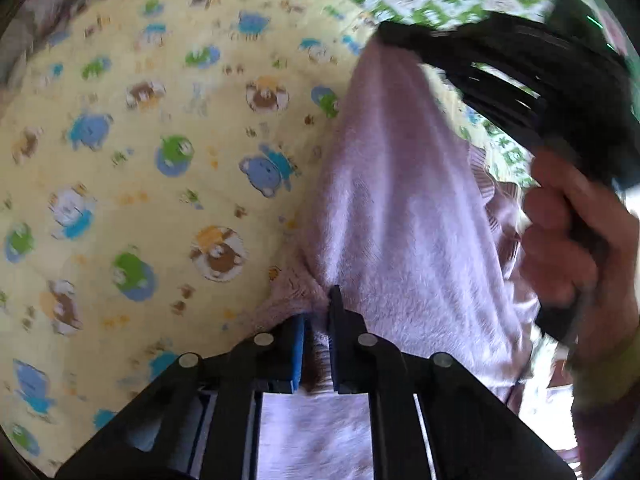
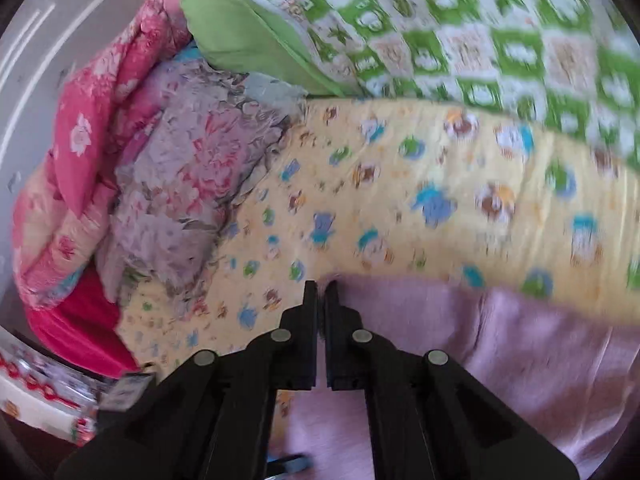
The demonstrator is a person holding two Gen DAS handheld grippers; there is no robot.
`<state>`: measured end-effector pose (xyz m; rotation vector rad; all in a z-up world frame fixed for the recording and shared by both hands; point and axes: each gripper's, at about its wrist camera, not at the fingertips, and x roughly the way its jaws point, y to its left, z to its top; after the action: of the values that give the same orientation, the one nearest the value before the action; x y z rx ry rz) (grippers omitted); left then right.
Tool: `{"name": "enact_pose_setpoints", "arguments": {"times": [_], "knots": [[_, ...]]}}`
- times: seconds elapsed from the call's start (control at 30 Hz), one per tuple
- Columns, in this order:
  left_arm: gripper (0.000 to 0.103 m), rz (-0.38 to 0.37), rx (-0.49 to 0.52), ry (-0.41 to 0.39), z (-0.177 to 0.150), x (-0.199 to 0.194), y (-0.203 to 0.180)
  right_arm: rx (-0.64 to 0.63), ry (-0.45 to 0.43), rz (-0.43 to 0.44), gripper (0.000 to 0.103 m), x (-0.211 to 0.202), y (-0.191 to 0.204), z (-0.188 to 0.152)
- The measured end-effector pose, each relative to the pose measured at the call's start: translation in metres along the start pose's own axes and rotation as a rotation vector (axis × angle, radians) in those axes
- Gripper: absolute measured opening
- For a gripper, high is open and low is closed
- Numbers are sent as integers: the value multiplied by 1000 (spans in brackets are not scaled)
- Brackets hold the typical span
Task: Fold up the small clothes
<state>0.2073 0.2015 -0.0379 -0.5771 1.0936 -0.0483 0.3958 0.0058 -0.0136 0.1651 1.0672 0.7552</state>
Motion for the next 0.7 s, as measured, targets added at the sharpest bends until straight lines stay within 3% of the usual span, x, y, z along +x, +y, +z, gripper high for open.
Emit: {"name": "enact_pose_setpoints", "arguments": {"times": [0.1,0.23,0.27,0.4,0.47,0.7], "knots": [[8,15,17,31,-4,4,8,31,46,-101,3,29,-21,-8],[14,53,57,56,-8,7,10,99,5,-99,5,27,-34,-20],[16,44,56,63,-8,4,11,113,-5,-107,7,18,-29,-22],[30,39,58,80,-2,0,1,131,-133,-97,42,-49,-11,-48],[33,56,93,82,-12,-13,4,154,-187,-137,52,-88,-10,-73],[46,102,206,100,-45,-41,10,425,-223,-299,54,-178,-56,-186]]}}
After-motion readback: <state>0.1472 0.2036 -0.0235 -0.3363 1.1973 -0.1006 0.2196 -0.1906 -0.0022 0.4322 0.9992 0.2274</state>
